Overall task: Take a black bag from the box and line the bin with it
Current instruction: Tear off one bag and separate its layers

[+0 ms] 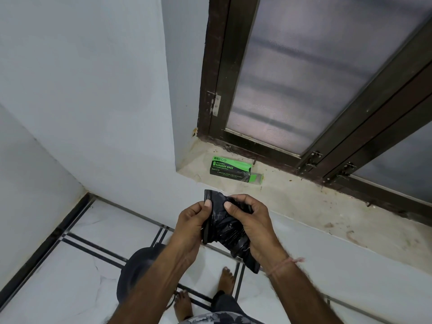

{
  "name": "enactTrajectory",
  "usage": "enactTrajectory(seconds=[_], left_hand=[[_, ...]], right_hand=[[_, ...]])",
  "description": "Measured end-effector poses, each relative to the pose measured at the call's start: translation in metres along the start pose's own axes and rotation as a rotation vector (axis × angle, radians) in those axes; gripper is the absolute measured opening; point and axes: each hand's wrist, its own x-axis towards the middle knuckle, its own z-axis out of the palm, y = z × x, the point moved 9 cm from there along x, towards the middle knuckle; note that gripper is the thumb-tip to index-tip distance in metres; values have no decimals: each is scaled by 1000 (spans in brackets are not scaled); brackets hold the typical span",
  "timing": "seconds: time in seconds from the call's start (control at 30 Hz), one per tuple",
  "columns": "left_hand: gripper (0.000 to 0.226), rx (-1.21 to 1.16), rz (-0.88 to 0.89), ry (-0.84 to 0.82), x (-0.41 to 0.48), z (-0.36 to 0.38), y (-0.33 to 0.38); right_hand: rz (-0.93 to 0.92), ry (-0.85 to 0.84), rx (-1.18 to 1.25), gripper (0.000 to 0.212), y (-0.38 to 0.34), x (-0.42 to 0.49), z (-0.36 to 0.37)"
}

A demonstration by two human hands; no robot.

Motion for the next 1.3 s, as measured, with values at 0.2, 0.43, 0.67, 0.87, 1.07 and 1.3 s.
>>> enactTrajectory(seconds=[0.2,0.43,0.67,0.87,1.07,1.3], left_hand=[[55,35,20,0,-2,2,5],[65,29,-31,-42,-7,7,5],[51,38,-47,-75,-5,8,2],[22,38,-18,-59,-1,7,4],[23,83,-9,-54,-3,10,4],[51,75,-26,-23,-4,12,6]], right_hand=[[-50,16,-33,15,-4,1,0],[-7,-28,15,11,-4,0,4],[9,-83,-1,10,-4,2,5],[77,-81,120,17,0,0,8],[104,-73,116,16,6,3,6],[76,-94,142,4,4,4,8]])
